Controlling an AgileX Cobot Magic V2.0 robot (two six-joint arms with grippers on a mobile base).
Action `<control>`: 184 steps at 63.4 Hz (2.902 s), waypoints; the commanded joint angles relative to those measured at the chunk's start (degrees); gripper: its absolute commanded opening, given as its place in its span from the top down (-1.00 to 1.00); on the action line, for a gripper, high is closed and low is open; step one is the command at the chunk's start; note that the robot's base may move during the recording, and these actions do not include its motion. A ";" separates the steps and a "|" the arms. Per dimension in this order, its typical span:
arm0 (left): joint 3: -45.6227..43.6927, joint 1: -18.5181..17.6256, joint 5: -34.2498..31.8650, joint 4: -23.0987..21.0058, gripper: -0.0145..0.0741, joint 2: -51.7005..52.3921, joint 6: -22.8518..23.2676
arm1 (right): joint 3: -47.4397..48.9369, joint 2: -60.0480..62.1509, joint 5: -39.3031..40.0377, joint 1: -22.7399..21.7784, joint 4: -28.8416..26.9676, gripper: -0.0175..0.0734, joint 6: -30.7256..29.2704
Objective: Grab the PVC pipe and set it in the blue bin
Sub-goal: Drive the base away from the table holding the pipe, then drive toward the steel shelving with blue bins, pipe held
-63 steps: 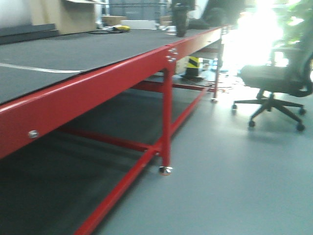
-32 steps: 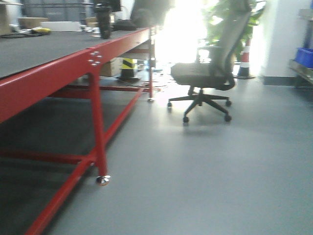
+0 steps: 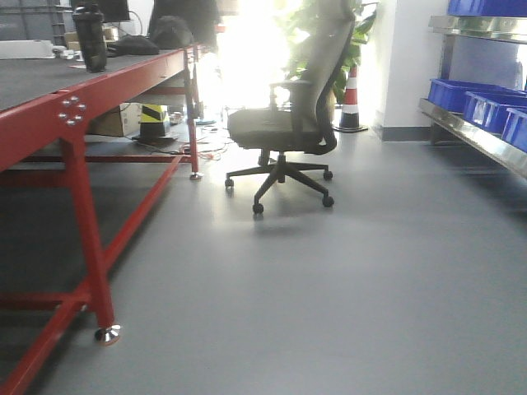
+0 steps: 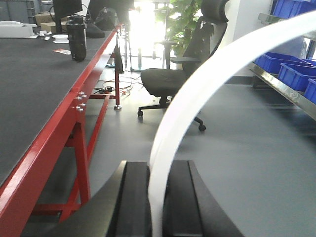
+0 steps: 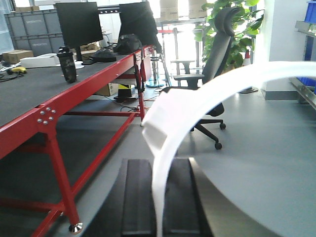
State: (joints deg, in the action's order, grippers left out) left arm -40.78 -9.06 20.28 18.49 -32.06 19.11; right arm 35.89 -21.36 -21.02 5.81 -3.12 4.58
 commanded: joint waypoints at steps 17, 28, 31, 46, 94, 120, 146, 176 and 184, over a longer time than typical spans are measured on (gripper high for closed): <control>-0.04 0.11 -1.80 0.11 0.92 0.18 0.41 | 0.43 0.29 1.33 0.06 0.46 0.97 -0.18; -0.04 0.11 -1.80 0.11 0.92 0.18 0.41 | 0.43 0.29 1.33 0.06 0.46 0.97 -0.18; -0.04 0.11 -1.80 0.11 0.92 0.18 0.41 | 0.43 0.29 1.33 0.06 0.46 0.97 -0.18; -0.04 0.11 -2.07 0.11 0.92 0.18 0.41 | 0.43 0.29 1.33 0.06 0.46 0.97 -0.18; -0.04 0.11 -2.07 0.11 0.92 0.18 0.41 | 0.43 0.29 1.33 0.06 0.46 0.97 -0.18; -0.04 0.11 -2.07 0.11 0.92 0.18 0.41 | 0.43 0.29 1.33 0.06 0.46 0.97 -0.18; -0.04 0.11 -2.07 0.11 0.92 0.18 0.41 | 0.43 0.29 1.33 0.06 0.46 0.97 -0.18; -0.04 0.11 -2.07 0.11 0.92 0.18 0.41 | 0.43 0.29 1.33 0.06 0.46 0.97 -0.18; -0.04 0.11 -2.07 0.11 0.92 0.18 0.41 | 0.43 0.29 1.33 0.06 0.46 0.97 -0.18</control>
State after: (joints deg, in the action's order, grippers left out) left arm -40.78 -9.06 19.91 18.70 -32.06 19.11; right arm 35.89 -21.36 -21.02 5.81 -3.12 4.58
